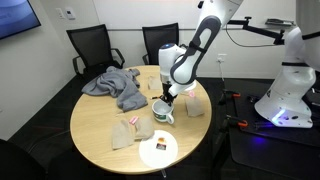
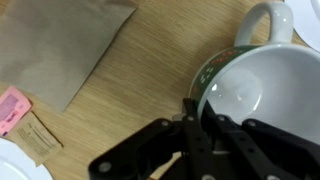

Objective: Move the white and green mug to the right side of the table

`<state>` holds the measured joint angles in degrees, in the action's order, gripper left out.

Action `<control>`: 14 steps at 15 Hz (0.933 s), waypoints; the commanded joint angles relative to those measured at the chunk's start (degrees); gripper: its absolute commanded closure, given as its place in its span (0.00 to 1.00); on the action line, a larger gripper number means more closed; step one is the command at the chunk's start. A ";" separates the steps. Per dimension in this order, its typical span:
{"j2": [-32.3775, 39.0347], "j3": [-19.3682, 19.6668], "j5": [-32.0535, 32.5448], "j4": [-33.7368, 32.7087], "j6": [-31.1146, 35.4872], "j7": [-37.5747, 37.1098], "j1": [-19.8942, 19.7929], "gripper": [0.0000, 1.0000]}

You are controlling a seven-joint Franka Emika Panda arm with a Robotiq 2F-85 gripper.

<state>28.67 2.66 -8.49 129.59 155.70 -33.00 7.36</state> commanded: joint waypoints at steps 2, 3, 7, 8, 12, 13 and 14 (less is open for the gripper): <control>-1.06 2.21 -1.38 1.75 -1.34 -1.31 0.19 0.98; -1.06 2.45 -1.76 1.97 -1.20 -1.48 0.06 0.98; -1.05 2.88 -4.61 3.33 -0.45 -1.38 -1.25 0.98; -1.24 3.03 -5.32 3.72 -0.42 -1.43 -1.50 0.98; -2.47 4.17 -8.06 6.58 0.68 -1.52 -3.21 0.98; -2.83 4.65 -8.42 7.29 0.98 -1.89 -3.42 0.98; -3.37 5.00 -8.90 8.14 1.23 -1.86 -3.92 0.98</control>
<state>26.58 6.55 -16.20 133.73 155.97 -33.26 4.68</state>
